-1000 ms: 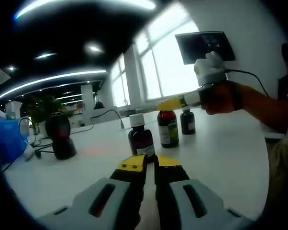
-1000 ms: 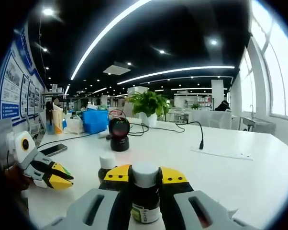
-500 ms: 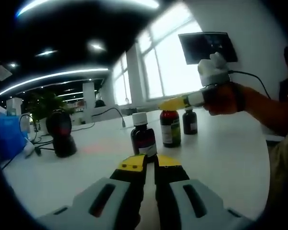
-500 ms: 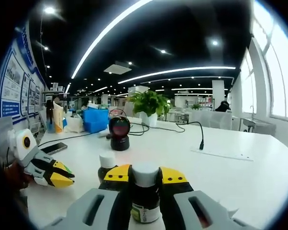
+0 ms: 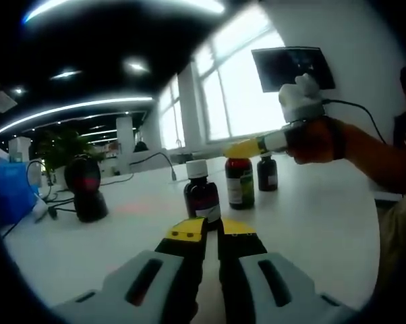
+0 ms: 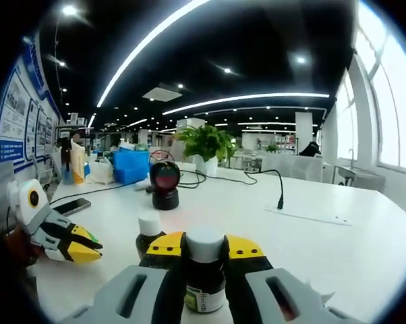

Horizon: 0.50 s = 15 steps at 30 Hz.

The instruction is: Rotate the medicine bottle to make it face forward pick up the medicine bottle inspect the drug traceability code place the medicine on the table

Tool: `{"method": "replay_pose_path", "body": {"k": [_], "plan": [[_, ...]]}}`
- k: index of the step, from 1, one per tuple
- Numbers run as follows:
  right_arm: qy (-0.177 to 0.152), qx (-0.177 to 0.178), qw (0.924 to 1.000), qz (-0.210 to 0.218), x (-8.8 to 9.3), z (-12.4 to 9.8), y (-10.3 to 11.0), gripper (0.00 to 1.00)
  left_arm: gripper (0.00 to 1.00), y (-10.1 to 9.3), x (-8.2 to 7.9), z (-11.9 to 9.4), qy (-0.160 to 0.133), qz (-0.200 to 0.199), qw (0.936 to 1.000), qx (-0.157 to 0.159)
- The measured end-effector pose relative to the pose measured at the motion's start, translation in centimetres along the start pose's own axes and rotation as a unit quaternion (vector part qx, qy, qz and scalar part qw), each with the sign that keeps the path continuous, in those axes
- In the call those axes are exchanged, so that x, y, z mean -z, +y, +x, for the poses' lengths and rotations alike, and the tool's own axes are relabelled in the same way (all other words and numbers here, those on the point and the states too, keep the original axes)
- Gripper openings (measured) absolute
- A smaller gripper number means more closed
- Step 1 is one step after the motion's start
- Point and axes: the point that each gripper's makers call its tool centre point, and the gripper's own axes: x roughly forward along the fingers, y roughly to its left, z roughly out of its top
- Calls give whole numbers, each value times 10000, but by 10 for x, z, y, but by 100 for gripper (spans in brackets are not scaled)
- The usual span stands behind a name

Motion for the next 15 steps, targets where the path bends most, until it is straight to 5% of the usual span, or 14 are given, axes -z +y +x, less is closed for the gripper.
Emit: {"method": "replay_pose_path", "body": {"k": [8, 15], "plan": [[-107, -2, 9999, 76, 0, 0, 1, 17, 0, -3, -1, -1, 15, 306, 9995, -72], [-13, 26, 10000, -58, -2, 6, 6, 17, 0, -2, -2, -3, -44, 24, 10000, -9]]}}
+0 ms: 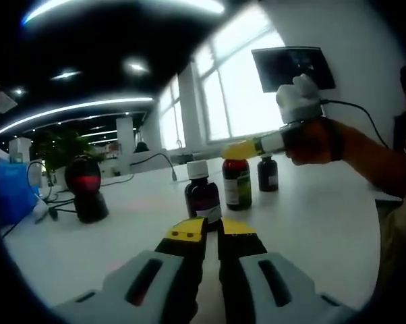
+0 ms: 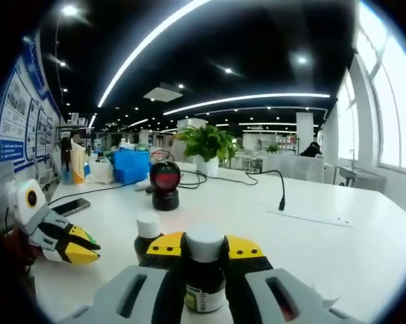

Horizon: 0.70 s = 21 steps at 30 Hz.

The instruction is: Rotate the medicine bottle to make it face forward pick up the medicine bottle inspect the drug traceability code place the medicine on the table

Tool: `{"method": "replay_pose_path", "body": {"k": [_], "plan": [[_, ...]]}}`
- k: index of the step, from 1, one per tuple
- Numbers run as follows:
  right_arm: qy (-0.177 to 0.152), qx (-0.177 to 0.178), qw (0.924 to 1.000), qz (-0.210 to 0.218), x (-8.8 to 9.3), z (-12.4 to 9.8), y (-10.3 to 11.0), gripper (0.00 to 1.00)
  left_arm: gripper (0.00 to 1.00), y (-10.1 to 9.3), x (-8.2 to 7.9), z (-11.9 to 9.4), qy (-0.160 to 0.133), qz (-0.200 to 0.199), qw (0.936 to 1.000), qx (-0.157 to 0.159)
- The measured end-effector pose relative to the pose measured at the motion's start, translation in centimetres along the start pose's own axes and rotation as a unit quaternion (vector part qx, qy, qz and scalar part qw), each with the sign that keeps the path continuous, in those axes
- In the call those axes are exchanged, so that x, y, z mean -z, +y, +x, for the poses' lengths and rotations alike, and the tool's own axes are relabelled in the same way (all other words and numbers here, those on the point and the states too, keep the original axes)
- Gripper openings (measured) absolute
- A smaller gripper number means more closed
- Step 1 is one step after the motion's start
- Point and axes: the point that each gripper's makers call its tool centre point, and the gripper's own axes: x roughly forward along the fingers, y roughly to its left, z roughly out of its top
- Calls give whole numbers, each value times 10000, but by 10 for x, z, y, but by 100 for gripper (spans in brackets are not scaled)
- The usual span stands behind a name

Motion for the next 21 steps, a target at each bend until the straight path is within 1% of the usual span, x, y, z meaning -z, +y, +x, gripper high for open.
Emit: {"method": "replay_pose_path", "body": {"k": [3, 13, 21], "plan": [[40, 1, 10000, -41, 0, -1, 0, 17, 0, -1, 0, 0, 11, 79, 10000, 3], [80, -2, 9999, -149, -1, -2, -2, 17, 0, -1, 0, 0, 10, 108, 9999, 5], [119, 128, 9997, -155, -1, -3, -7, 16, 0, 0, 0, -1, -12, 105, 9999, -12]]}}
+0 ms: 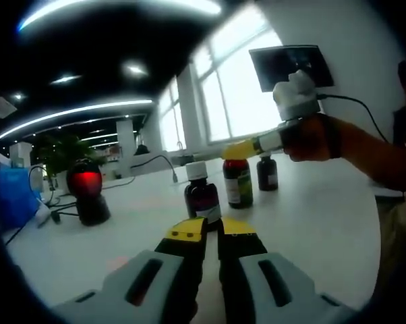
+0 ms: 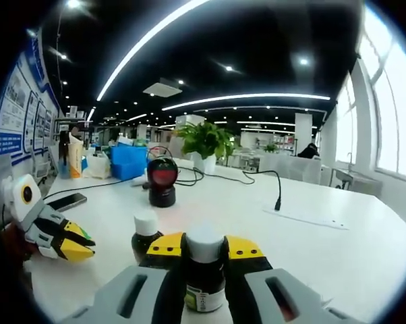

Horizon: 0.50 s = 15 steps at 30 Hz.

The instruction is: Rotate the medicine bottle to make it face forward pick up the medicine bottle inspect the drug traceability code place the medicine on the table

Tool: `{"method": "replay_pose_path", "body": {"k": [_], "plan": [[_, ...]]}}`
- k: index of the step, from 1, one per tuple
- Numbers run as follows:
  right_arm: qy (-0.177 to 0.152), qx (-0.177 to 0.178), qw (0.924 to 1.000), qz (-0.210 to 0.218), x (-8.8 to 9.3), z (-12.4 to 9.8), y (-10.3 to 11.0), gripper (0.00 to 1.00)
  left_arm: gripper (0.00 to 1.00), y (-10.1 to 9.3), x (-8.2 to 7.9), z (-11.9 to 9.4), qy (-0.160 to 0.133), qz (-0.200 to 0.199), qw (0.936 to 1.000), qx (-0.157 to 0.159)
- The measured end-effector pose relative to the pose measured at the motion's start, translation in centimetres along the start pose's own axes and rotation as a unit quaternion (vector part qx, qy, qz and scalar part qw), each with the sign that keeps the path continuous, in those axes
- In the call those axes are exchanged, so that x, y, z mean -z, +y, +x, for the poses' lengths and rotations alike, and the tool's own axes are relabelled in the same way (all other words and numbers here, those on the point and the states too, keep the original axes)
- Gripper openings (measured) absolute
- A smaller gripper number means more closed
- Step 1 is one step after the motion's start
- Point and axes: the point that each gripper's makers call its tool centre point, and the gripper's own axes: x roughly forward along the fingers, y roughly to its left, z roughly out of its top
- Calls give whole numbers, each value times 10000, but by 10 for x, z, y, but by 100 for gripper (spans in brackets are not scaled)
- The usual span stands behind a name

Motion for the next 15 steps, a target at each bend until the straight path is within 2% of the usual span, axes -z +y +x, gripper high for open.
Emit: {"method": "replay_pose_path", "body": {"k": [15], "plan": [[-20, 136, 9994, 326, -6, 0, -9, 17, 0, -3, 0, 1, -2, 23, 10000, 73]]}}
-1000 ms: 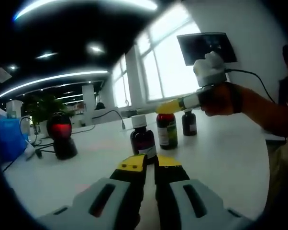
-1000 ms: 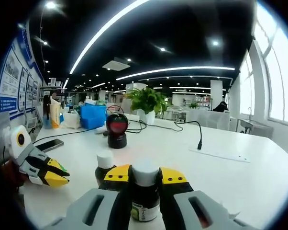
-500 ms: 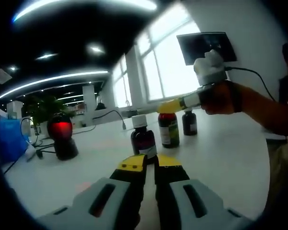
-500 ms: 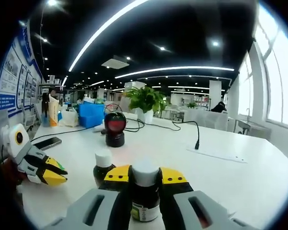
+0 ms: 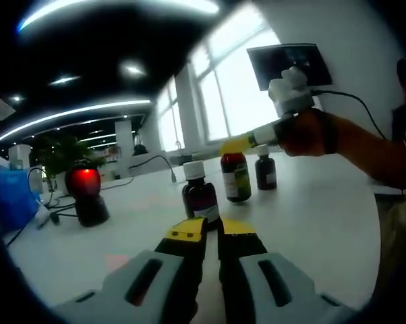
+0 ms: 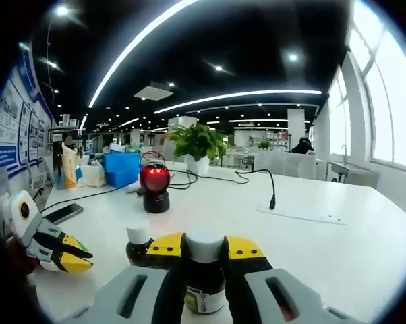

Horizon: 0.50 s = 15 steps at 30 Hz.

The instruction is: Rotate the medicine bottle to make it face forward pick up the medicine bottle inspect the drug traceability code place the medicine on the table

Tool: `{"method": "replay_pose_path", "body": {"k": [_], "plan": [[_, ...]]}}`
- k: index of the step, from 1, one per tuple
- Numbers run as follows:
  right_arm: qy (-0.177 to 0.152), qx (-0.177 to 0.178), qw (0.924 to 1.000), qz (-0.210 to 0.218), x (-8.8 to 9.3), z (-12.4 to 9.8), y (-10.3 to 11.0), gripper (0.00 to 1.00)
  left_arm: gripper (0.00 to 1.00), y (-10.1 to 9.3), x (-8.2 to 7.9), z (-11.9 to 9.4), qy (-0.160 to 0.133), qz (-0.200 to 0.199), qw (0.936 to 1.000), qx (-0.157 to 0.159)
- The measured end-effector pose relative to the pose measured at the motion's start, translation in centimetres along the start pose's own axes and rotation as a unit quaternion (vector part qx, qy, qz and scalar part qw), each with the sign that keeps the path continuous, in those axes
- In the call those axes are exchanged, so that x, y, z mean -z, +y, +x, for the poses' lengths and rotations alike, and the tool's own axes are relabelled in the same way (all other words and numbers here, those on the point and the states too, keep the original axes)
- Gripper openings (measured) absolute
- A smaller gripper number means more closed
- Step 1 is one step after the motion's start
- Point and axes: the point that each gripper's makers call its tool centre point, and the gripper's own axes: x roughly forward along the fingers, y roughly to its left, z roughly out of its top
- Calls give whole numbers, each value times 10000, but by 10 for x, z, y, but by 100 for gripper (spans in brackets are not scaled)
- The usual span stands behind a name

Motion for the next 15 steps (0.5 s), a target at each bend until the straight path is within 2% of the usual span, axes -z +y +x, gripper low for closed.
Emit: {"method": "replay_pose_path", "body": {"k": [15], "plan": [[31, 177, 9998, 34, -5, 12, -14, 17, 0, 0, -2, 1, -37, -50, 10000, 51]]}}
